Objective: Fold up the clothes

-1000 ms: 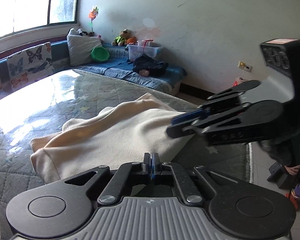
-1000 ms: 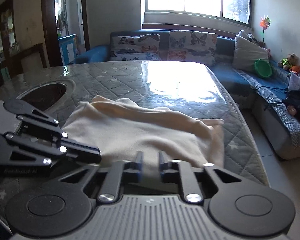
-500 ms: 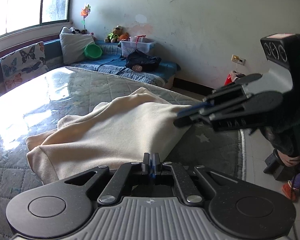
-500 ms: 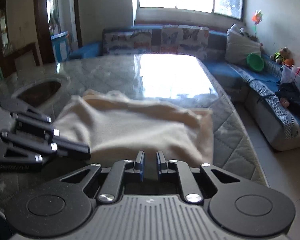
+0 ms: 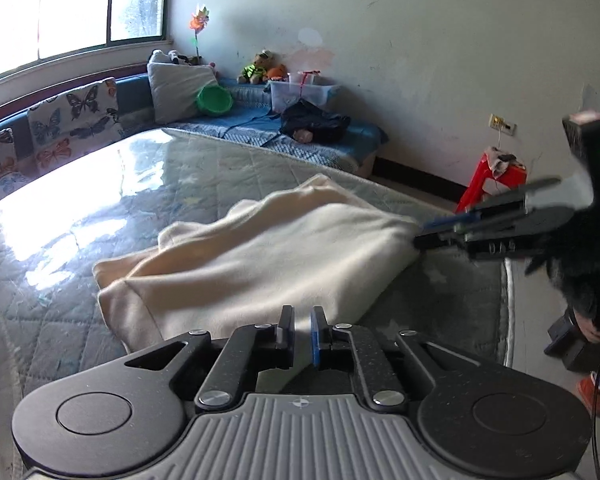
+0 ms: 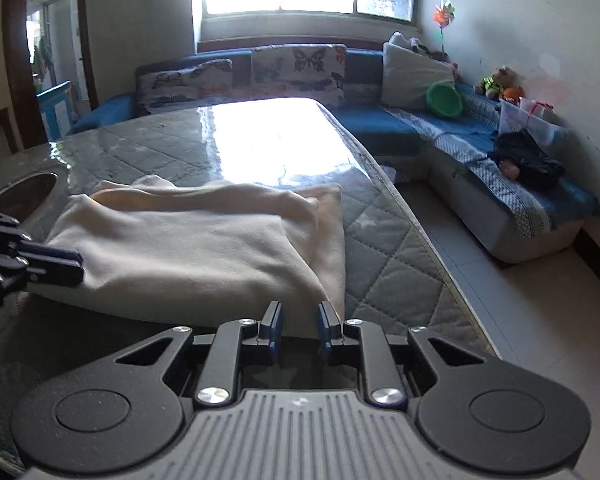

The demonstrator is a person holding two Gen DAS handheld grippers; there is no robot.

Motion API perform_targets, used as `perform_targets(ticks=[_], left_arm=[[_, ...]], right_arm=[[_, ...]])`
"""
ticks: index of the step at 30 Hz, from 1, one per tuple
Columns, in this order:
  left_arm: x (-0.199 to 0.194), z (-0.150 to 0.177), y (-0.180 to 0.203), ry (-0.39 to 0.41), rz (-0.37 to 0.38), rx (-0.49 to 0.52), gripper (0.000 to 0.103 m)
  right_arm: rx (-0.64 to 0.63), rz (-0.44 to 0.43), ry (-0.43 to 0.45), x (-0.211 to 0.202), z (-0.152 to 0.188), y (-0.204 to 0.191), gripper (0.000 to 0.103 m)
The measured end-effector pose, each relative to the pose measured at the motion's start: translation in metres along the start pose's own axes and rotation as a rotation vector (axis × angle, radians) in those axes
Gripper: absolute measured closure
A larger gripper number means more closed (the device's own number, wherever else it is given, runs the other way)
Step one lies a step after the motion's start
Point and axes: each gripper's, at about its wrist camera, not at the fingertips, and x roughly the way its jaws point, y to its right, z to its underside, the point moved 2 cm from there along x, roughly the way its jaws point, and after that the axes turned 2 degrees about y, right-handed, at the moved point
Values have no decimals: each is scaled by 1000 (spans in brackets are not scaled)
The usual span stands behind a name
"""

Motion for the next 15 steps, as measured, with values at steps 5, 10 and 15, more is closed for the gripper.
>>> perform_targets(ticks=[5, 10, 15], left_arm=[[-1, 10, 7, -42, 48, 22, 94], [-12, 4, 8, -2, 50, -4, 94], [-6, -16, -17, 43, -66, -92, 94]], right_arm=[[-41, -94, 68, -2, -25, -22, 78], [-87, -182, 34, 20, -29, -46, 68], [-119, -226, -19, 22, -12, -59, 68]])
